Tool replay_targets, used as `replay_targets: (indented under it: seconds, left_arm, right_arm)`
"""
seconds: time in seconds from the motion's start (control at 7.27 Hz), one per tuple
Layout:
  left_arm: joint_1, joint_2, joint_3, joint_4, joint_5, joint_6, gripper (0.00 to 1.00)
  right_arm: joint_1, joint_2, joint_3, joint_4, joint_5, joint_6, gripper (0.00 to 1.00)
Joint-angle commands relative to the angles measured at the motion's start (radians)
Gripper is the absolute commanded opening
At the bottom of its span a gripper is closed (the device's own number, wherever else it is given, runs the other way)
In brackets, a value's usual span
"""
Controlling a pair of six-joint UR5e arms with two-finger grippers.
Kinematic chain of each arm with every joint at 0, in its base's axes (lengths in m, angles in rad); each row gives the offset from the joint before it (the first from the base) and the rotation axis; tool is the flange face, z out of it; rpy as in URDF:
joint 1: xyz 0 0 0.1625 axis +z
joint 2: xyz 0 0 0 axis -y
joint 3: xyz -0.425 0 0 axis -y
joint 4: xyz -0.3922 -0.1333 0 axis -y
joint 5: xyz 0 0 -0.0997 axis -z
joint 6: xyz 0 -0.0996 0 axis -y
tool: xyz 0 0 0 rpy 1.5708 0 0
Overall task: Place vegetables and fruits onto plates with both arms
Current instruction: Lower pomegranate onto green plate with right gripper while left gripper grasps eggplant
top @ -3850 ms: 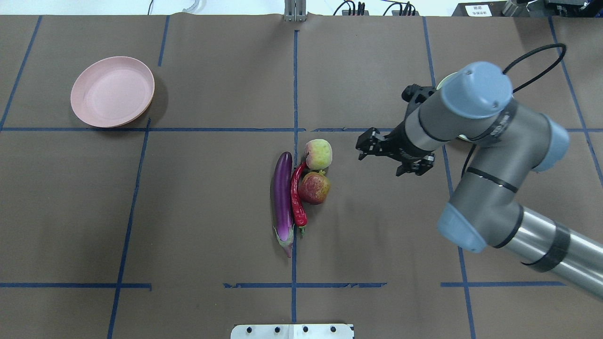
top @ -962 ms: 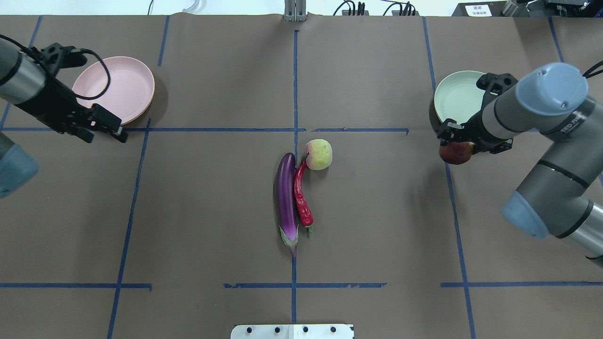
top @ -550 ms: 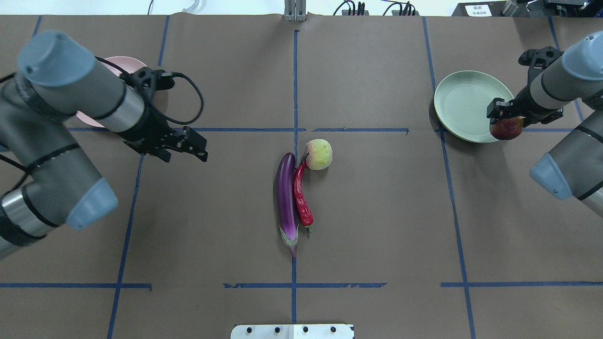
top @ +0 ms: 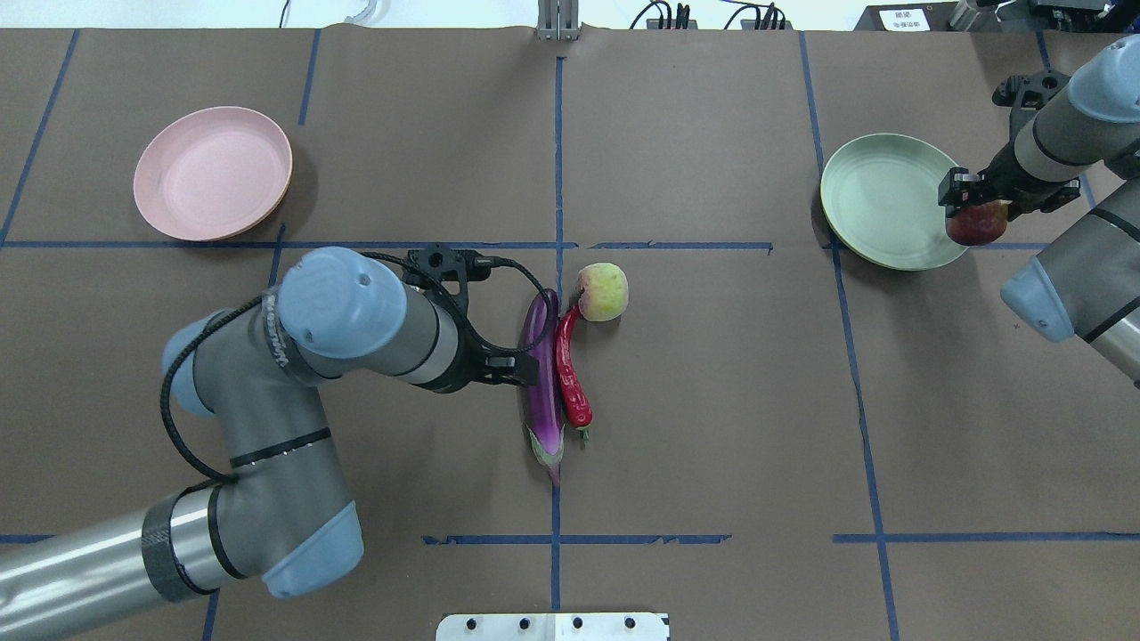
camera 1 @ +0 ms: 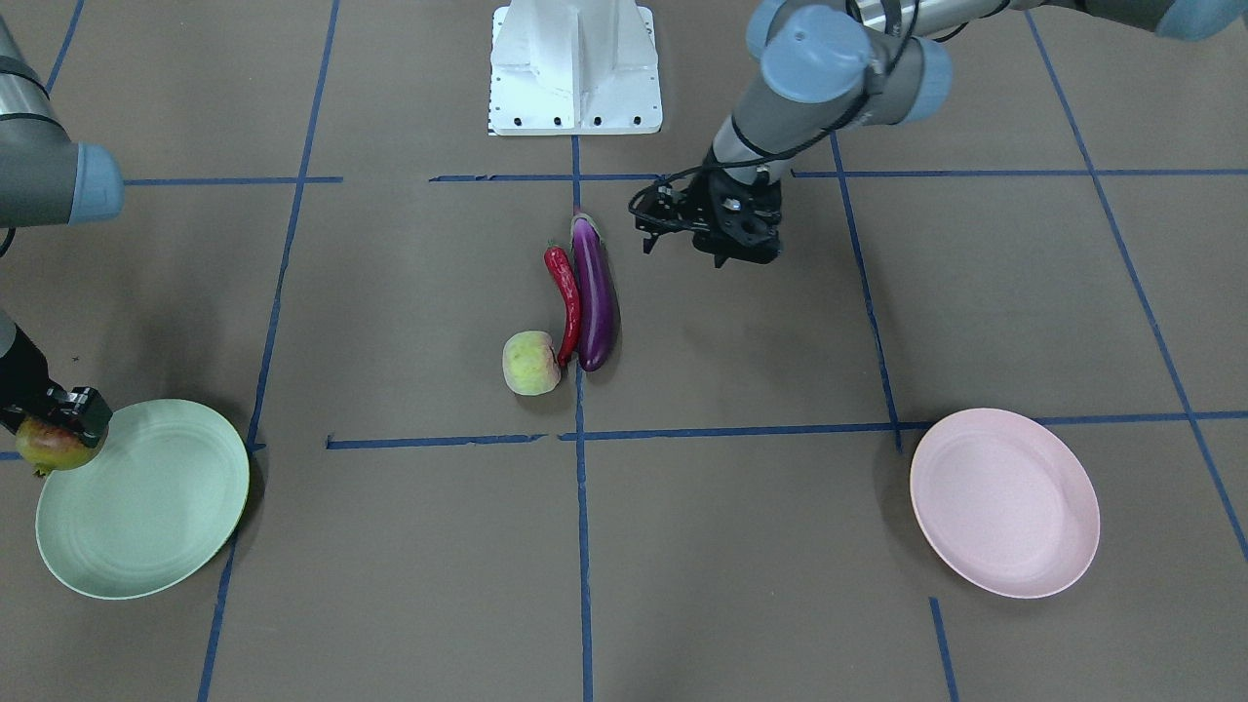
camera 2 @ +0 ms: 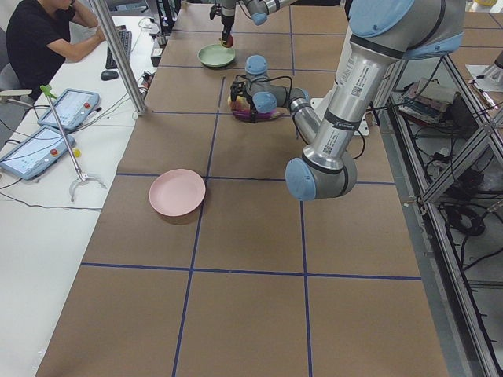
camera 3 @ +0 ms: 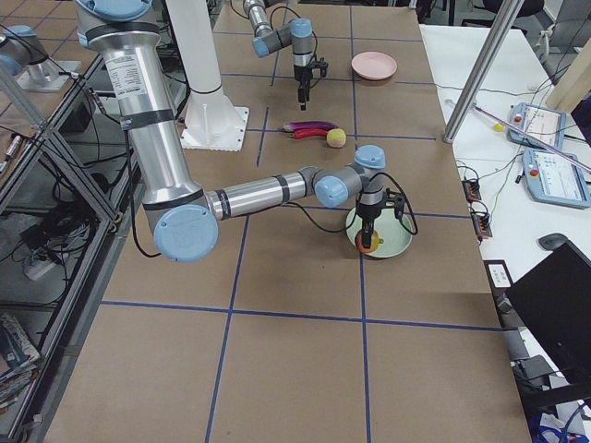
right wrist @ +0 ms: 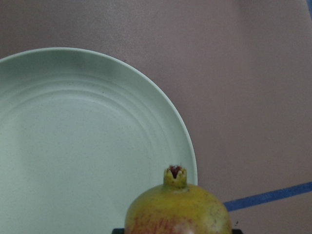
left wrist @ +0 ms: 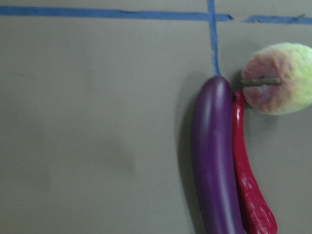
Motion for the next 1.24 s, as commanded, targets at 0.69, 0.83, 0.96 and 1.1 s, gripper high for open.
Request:
replay_targets:
  seconds: [0.69, 0.83, 0.96, 1.1]
  left_arm:
    - [0.061, -0.13, 0.169, 0.051, 0.039, -0.007, 0.06]
    - [0.044, -0.127, 0.163, 0.049, 0.039, -0.007, 0.0]
    - [0.022, -0.122, 0.158, 0.049, 0.036, -0.007, 0.0]
    - [-0.015, -0.104, 0.131, 0.049, 0.03, -0.005, 0.0]
  right_arm:
    - [0.0, 0.05, 0.025, 0.001, 0.026, 0.01, 1.0]
    - [0.0, 0.05, 0.025, 0.001, 0.04, 0.018, 1.0]
    - [0.0, 0.05, 0.028, 0.001, 0.042, 0.018, 1.0]
    - [0.0, 0.05, 0.037, -0.001, 0.045, 0.02, 1.0]
